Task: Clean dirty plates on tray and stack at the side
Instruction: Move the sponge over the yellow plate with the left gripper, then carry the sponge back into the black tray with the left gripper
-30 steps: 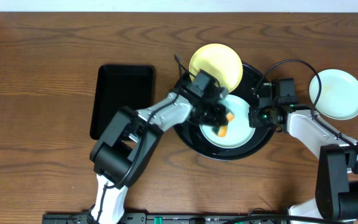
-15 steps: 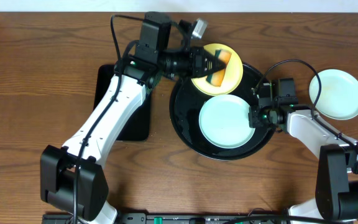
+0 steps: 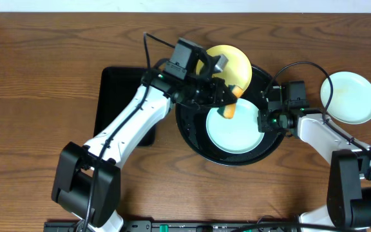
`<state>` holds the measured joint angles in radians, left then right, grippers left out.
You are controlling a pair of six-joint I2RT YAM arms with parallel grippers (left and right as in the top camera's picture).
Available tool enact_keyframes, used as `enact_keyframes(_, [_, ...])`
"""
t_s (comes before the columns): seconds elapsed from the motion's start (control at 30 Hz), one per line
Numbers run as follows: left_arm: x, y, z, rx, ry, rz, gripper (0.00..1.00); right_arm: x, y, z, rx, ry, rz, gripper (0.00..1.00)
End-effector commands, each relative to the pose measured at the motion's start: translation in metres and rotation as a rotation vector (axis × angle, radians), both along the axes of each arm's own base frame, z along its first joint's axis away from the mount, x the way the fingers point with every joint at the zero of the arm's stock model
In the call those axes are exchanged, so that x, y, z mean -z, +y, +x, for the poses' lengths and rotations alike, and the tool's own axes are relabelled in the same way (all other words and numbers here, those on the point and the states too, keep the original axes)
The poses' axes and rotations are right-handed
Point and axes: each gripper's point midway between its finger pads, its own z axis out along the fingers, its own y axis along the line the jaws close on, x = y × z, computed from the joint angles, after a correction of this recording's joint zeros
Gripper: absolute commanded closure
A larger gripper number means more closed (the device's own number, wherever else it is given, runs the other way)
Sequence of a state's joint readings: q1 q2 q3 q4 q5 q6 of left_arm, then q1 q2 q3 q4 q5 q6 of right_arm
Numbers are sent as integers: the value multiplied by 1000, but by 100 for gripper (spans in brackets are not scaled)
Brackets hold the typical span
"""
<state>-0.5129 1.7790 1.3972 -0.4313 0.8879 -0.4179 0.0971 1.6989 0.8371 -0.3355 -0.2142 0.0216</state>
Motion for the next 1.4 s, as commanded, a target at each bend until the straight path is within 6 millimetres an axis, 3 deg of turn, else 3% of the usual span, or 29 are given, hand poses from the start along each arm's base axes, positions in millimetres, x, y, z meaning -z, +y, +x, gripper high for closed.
enact_keyframes(0.0, [7,4,2,7,9,1,93,15,-2,-13,-5,55,-28,99])
enact_keyframes(0.1, [9,27,18,-37,-2,13,93,15,-2,-14,-5,56,-29,96])
enact_keyframes(0.23, [19,92,49,-169,37,52,93,15,-2,-13,-5,56,-28,95])
enact_keyframes(0.3, [29,138,64,-270,59,103,93,15,-2,-13,-5,55,-28,95])
enact_keyframes(0.43, [72,252,81,-547,89,458,92,15,-2,-13,-5,55,-28,94])
enact_keyframes(0.5, [88,294,79,-637,95,641,93,15,-2,-13,-5,55,-28,90])
enact_keyframes(0.57, [102,320,72,-685,93,786,92,15,-2,-13,-5,55,-28,85])
enact_keyframes(0.63, [113,330,67,-699,94,845,92,15,-2,-14,-5,56,-29,81])
enact_keyframes(0.83, [143,332,61,-710,79,852,89,16,-2,-17,-5,69,-30,74])
enact_keyframes(1.0, [156,332,53,-705,91,856,87,16,-2,-17,-2,69,-28,72])
enact_keyframes(1.03, [158,332,51,-702,97,859,73,16,-2,-17,-2,69,-28,72])
enact_keyframes(1.07, [160,332,49,-699,102,860,48,16,-2,-17,-2,69,-28,72])
enact_keyframes(1.13, [162,332,47,-698,104,861,28,16,-2,-17,-2,70,-28,72])
enact_keyframes(1.2, [166,332,44,-696,110,863,22,16,-2,-17,-2,70,-28,72])
enact_keyframes(1.37, [179,331,35,-691,119,866,21,16,-2,-17,-2,69,-28,72])
